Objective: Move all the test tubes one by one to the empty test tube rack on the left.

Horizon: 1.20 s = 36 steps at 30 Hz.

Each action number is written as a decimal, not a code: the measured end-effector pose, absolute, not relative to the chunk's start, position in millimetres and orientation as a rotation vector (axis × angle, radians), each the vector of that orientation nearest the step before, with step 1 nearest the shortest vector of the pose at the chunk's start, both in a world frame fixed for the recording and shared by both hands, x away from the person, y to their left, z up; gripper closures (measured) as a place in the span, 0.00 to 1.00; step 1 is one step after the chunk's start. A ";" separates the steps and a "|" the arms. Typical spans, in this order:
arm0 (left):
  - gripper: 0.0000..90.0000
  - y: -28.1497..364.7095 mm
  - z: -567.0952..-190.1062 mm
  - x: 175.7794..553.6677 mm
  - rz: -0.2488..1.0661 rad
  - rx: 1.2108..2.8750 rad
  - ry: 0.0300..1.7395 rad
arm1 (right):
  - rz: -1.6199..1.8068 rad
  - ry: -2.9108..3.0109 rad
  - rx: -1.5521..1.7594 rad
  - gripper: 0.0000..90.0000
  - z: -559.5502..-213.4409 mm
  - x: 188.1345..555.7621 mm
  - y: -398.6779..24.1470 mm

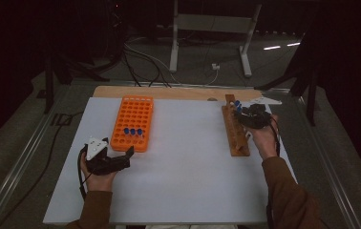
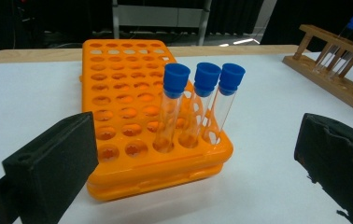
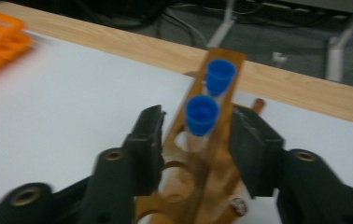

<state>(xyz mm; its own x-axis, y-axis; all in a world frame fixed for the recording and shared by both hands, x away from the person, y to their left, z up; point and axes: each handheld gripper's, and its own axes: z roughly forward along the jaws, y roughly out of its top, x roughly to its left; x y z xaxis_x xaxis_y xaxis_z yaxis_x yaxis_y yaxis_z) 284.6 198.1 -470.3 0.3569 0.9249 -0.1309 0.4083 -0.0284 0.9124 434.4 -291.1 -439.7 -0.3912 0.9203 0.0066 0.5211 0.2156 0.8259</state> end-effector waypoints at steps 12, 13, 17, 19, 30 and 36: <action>0.01 199.0 -470.2 283.7 0.648 1.614 1.222 | 1.045 2.004 1.328 0.84 -445.6 446.8 -283.3; 0.01 199.1 -470.0 283.7 0.648 1.613 1.222 | 1.040 2.002 1.331 0.84 -445.7 447.9 -282.5; 0.01 199.4 -470.1 283.8 0.647 1.613 1.223 | 1.025 2.006 1.340 0.84 -446.1 450.8 -279.9; 0.01 199.2 -470.2 283.9 0.646 1.614 1.222 | 1.010 2.009 1.348 0.84 -447.7 451.6 -279.3; 0.01 198.6 -470.7 284.4 0.643 1.617 1.221 | 1.034 1.990 1.402 0.86 -452.6 452.5 -282.8; 0.01 198.9 -471.2 284.6 0.642 1.617 1.225 | 1.036 1.979 1.394 0.86 -448.9 450.0 -284.1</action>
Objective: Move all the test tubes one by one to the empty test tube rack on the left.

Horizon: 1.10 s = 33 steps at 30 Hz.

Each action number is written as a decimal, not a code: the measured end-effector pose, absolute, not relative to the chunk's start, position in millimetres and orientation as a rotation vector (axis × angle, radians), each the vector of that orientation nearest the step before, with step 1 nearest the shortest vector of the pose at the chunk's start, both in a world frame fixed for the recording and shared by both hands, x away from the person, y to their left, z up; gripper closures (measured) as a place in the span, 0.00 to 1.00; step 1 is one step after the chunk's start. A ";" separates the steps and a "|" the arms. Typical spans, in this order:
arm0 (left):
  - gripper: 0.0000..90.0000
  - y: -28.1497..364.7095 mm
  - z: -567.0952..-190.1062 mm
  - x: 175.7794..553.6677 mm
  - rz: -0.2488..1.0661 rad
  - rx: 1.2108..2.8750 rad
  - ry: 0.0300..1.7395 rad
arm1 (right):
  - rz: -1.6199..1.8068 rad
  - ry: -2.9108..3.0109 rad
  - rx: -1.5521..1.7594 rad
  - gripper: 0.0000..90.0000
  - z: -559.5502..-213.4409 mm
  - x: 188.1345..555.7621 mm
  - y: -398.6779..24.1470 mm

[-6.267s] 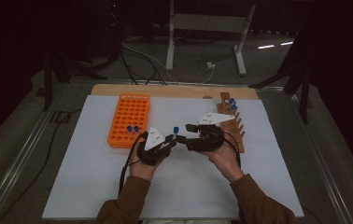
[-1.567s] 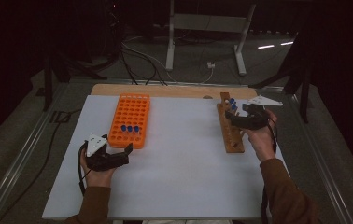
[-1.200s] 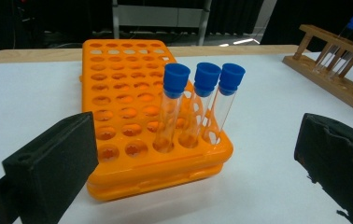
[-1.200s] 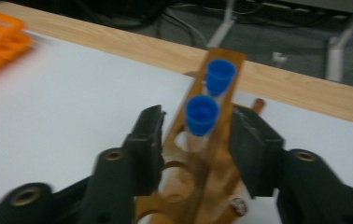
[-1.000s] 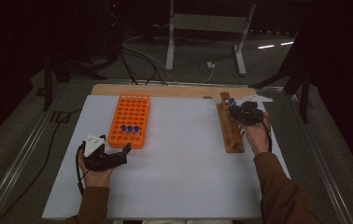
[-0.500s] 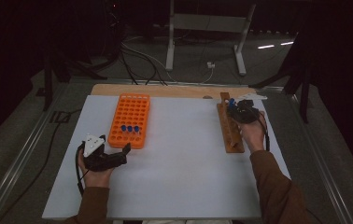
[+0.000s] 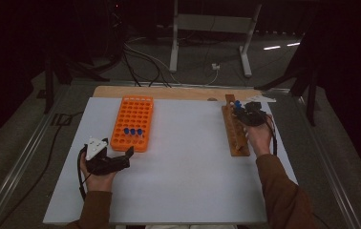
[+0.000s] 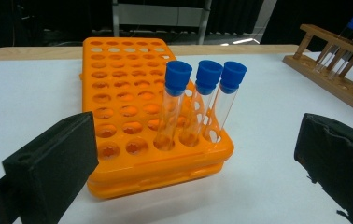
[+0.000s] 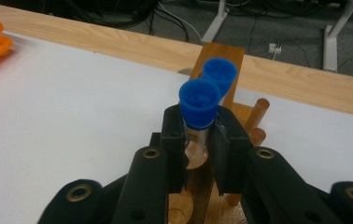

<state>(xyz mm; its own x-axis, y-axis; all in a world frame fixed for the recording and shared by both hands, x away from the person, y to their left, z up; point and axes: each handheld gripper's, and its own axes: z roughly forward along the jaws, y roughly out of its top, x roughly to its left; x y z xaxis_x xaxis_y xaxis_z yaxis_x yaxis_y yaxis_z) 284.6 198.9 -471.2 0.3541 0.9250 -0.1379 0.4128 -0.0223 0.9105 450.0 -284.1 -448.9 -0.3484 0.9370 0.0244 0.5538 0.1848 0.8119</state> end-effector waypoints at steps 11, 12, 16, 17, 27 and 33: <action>0.01 197.7 -472.6 285.2 0.634 1.622 1.226 | 1.083 1.954 1.348 0.86 -431.3 441.0 -289.3; 0.01 197.6 -472.6 285.3 0.634 1.621 1.227 | 1.087 1.950 1.343 0.86 -429.4 440.2 -290.3; 0.01 197.5 -473.2 286.0 0.635 1.626 1.227 | 1.107 1.940 1.322 0.86 -422.0 436.8 -291.9; 0.01 197.4 -473.5 286.4 0.633 1.626 1.228 | 1.113 1.938 1.315 0.86 -419.9 435.8 -292.4; 0.01 196.7 -474.4 287.2 0.634 1.630 1.232 | 1.160 1.915 1.241 0.86 -394.2 425.1 -293.9; 0.01 196.9 -474.6 287.3 0.634 1.629 1.233 | 1.186 1.922 1.197 0.86 -384.4 416.7 -291.3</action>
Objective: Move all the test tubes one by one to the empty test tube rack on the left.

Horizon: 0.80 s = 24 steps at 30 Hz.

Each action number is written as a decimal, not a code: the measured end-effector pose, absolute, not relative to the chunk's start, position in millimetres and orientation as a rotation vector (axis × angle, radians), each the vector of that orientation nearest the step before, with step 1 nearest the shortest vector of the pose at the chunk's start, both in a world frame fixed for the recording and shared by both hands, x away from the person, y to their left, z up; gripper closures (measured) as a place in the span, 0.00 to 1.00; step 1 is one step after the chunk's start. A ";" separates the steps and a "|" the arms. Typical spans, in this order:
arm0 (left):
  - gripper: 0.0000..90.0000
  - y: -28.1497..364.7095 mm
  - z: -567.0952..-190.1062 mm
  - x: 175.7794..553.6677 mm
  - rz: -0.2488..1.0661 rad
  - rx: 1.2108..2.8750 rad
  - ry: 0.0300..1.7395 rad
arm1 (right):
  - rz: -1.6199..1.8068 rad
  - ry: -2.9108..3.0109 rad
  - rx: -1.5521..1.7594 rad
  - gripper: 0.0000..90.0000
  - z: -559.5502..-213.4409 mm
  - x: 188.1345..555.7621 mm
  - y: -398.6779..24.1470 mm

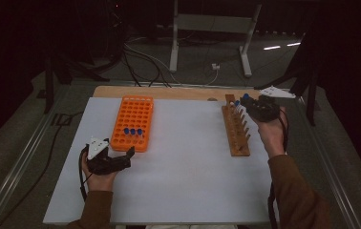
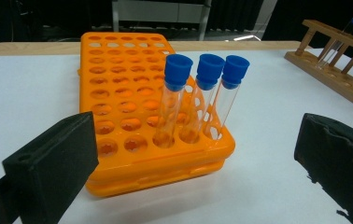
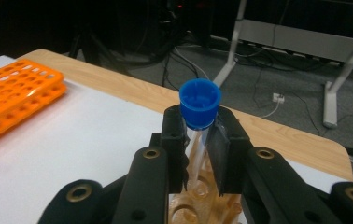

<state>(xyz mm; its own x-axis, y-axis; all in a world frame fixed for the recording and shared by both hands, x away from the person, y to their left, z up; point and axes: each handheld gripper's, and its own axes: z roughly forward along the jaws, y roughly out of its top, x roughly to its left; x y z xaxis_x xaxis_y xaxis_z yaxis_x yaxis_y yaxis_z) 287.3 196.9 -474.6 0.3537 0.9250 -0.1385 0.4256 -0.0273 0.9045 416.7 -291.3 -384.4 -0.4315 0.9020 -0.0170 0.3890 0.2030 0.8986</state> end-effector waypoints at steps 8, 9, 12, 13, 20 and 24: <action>0.01 194.7 -475.1 287.6 0.637 1.642 1.226 | 1.240 1.978 1.140 0.86 -382.0 407.0 -281.1; 0.01 194.4 -475.0 287.6 0.637 1.642 1.226 | 1.244 1.987 1.132 0.86 -382.6 405.5 -279.0; 0.01 192.8 -474.5 287.2 0.640 1.648 1.222 | 1.258 2.008 1.120 0.86 -385.1 402.2 -274.6; 0.01 192.3 -474.3 287.0 0.642 1.648 1.218 | 1.262 2.014 1.117 0.86 -386.0 401.0 -273.0; 0.01 188.6 -472.9 285.9 0.656 1.653 1.203 | 1.327 2.061 1.111 0.86 -390.8 394.7 -264.1; 0.01 185.3 -470.3 285.6 0.665 1.648 1.195 | 1.377 2.090 1.101 0.86 -392.4 390.5 -260.0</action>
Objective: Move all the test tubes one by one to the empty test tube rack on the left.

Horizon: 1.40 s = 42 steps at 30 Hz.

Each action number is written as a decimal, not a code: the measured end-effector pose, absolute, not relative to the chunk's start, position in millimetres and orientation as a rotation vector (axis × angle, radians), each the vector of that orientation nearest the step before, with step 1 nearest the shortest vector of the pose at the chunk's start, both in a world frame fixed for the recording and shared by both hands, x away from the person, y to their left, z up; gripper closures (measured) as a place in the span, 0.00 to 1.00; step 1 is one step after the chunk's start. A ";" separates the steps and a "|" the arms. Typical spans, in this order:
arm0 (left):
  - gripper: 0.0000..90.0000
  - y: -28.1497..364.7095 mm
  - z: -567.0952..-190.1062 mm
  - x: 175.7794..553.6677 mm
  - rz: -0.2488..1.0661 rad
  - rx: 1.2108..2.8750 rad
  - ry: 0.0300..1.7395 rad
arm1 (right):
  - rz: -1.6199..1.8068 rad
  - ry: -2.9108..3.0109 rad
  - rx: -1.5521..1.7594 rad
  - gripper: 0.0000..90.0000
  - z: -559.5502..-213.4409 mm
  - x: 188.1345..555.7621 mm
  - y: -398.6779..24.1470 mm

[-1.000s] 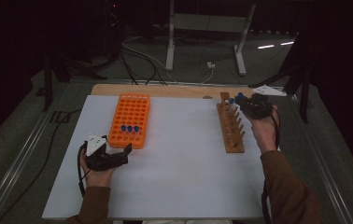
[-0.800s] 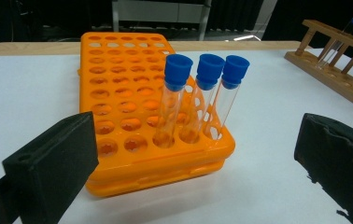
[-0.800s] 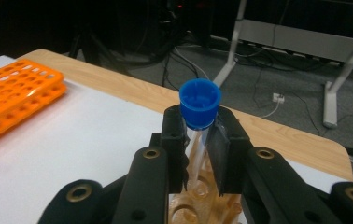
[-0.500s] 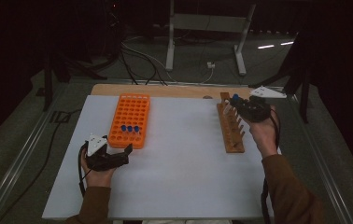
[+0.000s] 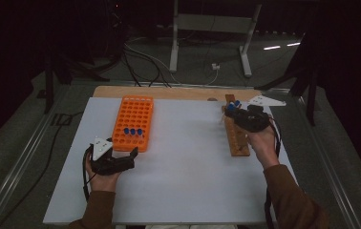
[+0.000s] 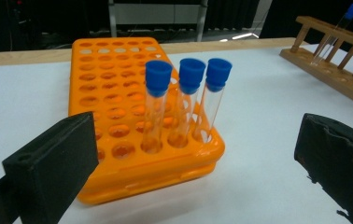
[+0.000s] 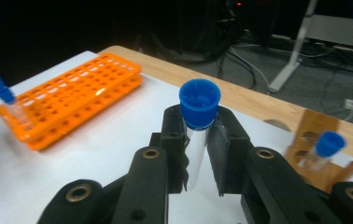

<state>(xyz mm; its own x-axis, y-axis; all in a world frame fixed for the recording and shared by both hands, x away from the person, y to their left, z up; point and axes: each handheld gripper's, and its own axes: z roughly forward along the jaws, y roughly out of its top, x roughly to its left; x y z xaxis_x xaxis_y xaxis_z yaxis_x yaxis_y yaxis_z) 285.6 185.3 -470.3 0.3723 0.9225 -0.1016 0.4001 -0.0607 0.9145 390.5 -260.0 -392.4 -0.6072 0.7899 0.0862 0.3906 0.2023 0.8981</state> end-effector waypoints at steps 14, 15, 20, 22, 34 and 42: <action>0.01 148.8 -442.4 279.8 0.712 1.706 1.050 | 1.386 2.175 1.050 0.86 -398.6 376.8 -246.6; 0.01 144.8 -441.4 280.4 0.704 1.714 1.035 | 1.391 2.182 1.047 0.86 -398.7 375.5 -244.9; 0.01 125.3 -439.0 286.9 0.678 1.752 0.987 | 1.417 2.211 1.033 0.86 -399.3 372.2 -235.0; 0.01 118.4 -438.8 290.4 0.669 1.768 0.970 | 1.421 2.222 1.023 0.86 -399.6 370.7 -229.4; 0.03 84.1 -441.0 301.5 0.623 1.822 0.909 | 1.418 2.298 0.991 0.86 -402.2 363.3 -200.5; 0.08 64.9 -440.4 305.4 0.593 1.847 0.867 | 1.425 2.346 0.954 0.86 -402.7 356.8 -183.2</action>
